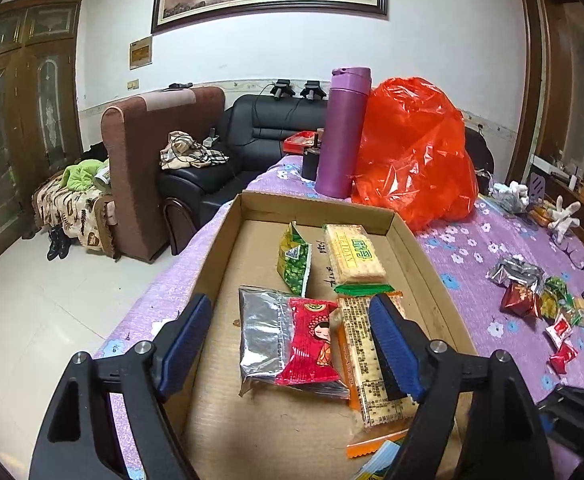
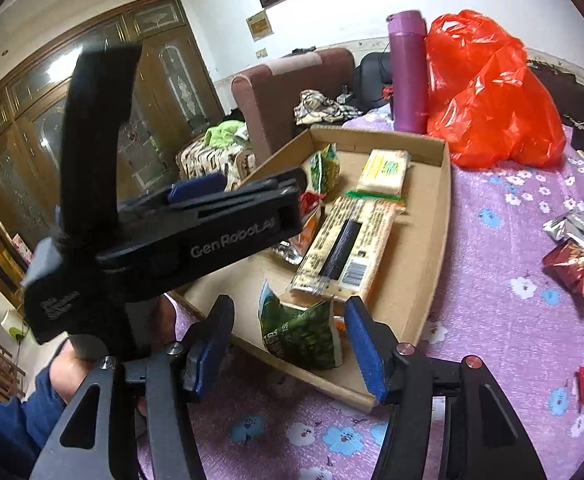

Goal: Organize snacks
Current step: 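Move both open tools back over the snack pile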

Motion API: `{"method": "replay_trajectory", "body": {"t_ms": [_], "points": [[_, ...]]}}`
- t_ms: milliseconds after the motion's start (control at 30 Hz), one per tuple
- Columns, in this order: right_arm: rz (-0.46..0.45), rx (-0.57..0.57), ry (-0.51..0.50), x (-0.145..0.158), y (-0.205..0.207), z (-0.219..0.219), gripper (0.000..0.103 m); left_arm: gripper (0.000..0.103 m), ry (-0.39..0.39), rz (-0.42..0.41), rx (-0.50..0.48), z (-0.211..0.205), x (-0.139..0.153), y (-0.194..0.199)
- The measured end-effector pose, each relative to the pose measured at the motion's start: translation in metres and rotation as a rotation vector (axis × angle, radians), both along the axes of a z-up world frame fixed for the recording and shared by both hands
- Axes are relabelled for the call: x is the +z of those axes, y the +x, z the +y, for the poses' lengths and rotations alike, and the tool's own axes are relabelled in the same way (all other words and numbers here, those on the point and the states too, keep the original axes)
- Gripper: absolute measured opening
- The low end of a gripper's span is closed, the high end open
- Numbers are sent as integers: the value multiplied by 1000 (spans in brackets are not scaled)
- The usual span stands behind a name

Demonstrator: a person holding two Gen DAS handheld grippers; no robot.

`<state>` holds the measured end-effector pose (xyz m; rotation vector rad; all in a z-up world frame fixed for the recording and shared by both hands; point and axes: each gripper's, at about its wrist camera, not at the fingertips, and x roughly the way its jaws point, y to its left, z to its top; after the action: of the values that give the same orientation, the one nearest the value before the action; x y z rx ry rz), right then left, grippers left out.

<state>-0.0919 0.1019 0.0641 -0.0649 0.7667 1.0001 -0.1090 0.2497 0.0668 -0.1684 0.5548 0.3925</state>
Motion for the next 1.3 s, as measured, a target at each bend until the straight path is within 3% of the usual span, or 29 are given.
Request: {"method": "replay_trajectory", "body": {"t_ms": [167, 400, 633, 767, 933, 1033, 1133, 1300], "points": [[-27, -82, 19, 17, 4, -28, 63, 81, 2, -5, 9, 1, 2, -2], [47, -213, 140, 29, 32, -97, 67, 81, 47, -23, -4, -14, 15, -8], [137, -323, 305, 30, 61, -163, 67, 81, 108, -34, -102, -55, 33, -8], [173, -358, 345, 31, 74, -192, 67, 83, 121, -17, -187, -84, 36, -1], [173, -454, 219, 37, 103, -239, 68, 86, 119, 52, -383, -133, 35, 16], [234, -520, 159, 28, 138, -278, 70, 87, 65, 125, -530, -163, 26, 33], [238, -603, 75, 20, 165, -306, 70, 87, -6, 216, -647, -191, 12, 57], [290, -627, 96, -5, 195, -333, 72, 86, -4, 350, -751, -233, -17, 91]]}}
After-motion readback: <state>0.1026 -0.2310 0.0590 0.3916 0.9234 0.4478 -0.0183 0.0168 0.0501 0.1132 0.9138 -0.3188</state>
